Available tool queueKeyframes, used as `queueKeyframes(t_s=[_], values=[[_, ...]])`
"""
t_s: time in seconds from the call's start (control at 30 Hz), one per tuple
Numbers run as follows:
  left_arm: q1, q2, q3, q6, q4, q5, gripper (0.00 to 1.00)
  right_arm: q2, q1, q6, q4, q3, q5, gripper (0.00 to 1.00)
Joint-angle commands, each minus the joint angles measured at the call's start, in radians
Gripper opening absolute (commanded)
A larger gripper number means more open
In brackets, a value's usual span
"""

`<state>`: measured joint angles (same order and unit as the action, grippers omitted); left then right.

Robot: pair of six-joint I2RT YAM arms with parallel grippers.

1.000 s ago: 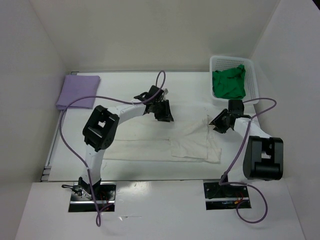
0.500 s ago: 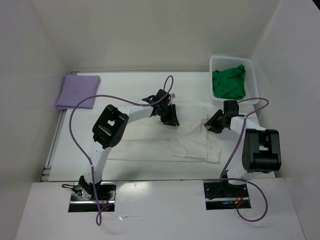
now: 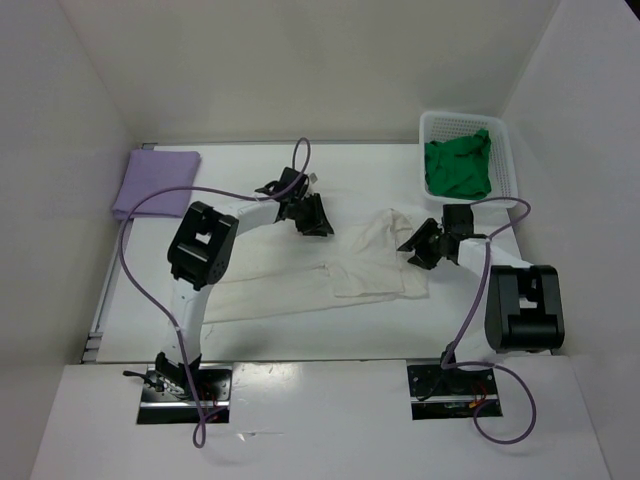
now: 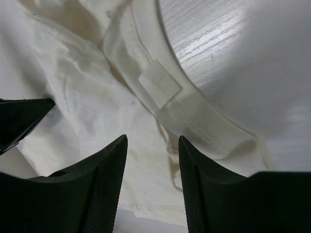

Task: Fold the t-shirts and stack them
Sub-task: Fold the other side of the tshirt into a rectangle

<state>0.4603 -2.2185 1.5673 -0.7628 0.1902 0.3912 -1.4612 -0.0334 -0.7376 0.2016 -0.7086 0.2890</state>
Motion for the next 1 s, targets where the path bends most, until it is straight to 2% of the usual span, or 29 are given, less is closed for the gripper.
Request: queueKeyframes(t_s=[0.0, 0.13, 0.27, 0.43, 0.53, 0.63, 0.83, 0.97], values=[[-0.022, 0.019, -0.047, 0.051, 0.046, -0.078, 0.36, -0.050, 0.015, 0.026, -0.070, -0.052, 0.042, 0.52], [-0.012, 0.040, -0.056, 0.051, 0.037, -0.057, 0.36, -0.129, 0.015, 0.038, -0.088, -0.107, 0.030, 0.49], [0.009, 0.075, -0.056, 0.042, 0.037, -0.037, 0.36, -0.157, 0.024, 0.047, -0.097, -0.158, 0.073, 0.37], [0.060, 0.102, -0.047, 0.014, 0.028, -0.028, 0.36, -0.106, 0.024, 0.047, -0.125, -0.169, 0.035, 0.37], [0.083, 0.079, -0.003, 0.014, 0.028, -0.017, 0.36, -0.180, 0.033, 0.056, -0.125, -0.215, 0.061, 0.43], [0.083, 0.046, 0.022, 0.014, 0.043, -0.017, 0.36, -0.241, 0.043, 0.079, -0.125, -0.259, 0.061, 0.44], [0.083, 0.017, 0.060, 0.014, 0.054, -0.035, 0.36, -0.315, 0.072, 0.099, -0.116, -0.324, 0.061, 0.44], [0.083, -0.012, 0.082, 0.014, 0.064, -0.035, 0.36, -0.343, 0.090, 0.109, -0.103, -0.335, 0.061, 0.40]])
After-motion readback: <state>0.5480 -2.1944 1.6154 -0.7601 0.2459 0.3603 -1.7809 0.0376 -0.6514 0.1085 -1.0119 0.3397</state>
